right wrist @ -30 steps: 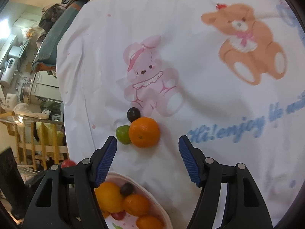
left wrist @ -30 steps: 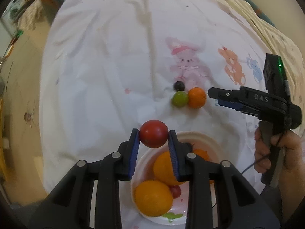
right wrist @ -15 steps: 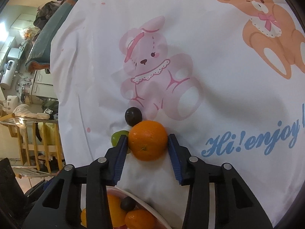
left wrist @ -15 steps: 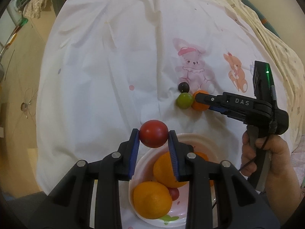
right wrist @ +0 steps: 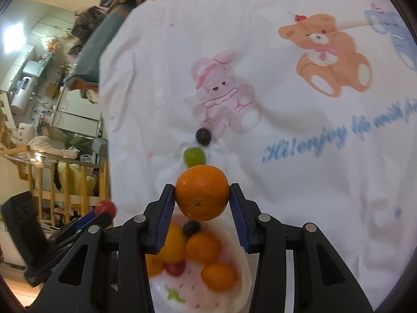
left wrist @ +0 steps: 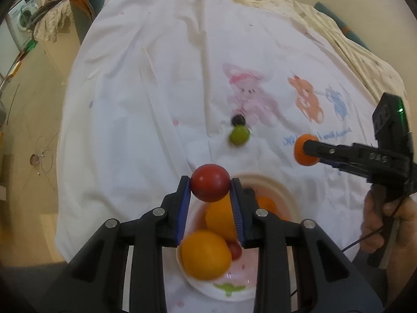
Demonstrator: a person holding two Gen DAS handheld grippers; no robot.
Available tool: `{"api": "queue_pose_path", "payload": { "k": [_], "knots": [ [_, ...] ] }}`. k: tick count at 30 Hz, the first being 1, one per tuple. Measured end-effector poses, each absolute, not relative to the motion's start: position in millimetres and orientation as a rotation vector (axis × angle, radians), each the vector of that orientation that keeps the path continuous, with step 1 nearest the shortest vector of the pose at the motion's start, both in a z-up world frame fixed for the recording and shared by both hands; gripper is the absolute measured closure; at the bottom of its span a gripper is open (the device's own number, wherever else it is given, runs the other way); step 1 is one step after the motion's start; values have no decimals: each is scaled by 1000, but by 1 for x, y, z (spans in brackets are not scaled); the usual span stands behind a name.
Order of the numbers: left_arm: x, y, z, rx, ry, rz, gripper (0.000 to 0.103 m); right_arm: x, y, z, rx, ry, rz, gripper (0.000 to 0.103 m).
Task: Organize fruits
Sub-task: 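Carry the red tomato toward the plate with the left tool while the right tool grasps a tangerine, then release the tomato in the plate with the left tool while the right tool releases the tangerine there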
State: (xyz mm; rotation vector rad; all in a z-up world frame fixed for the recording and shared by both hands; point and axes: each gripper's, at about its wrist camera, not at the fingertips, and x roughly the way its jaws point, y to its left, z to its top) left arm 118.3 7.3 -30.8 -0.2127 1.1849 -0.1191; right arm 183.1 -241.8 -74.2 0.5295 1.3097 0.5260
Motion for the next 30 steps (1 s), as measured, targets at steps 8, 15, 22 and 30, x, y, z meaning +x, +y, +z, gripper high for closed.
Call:
{"api": "queue_pose_path", "payload": {
  "k": [8,15,22,30],
  "knots": [
    [78,1,-29,-200,1164,-150,77,128,-250,-52,497,1264,516,58],
    [61,-4,-33,-222,1155,-165,77,113,-241,-71,466,1300,493,58],
    [64,-4,-31,-236,1127,-146,77,121,-223,-90,361,1326,468,58],
    [61,0,-33,-233,1124,-129,77,121,-214,-102,293,1347,452,56]
  ]
}}
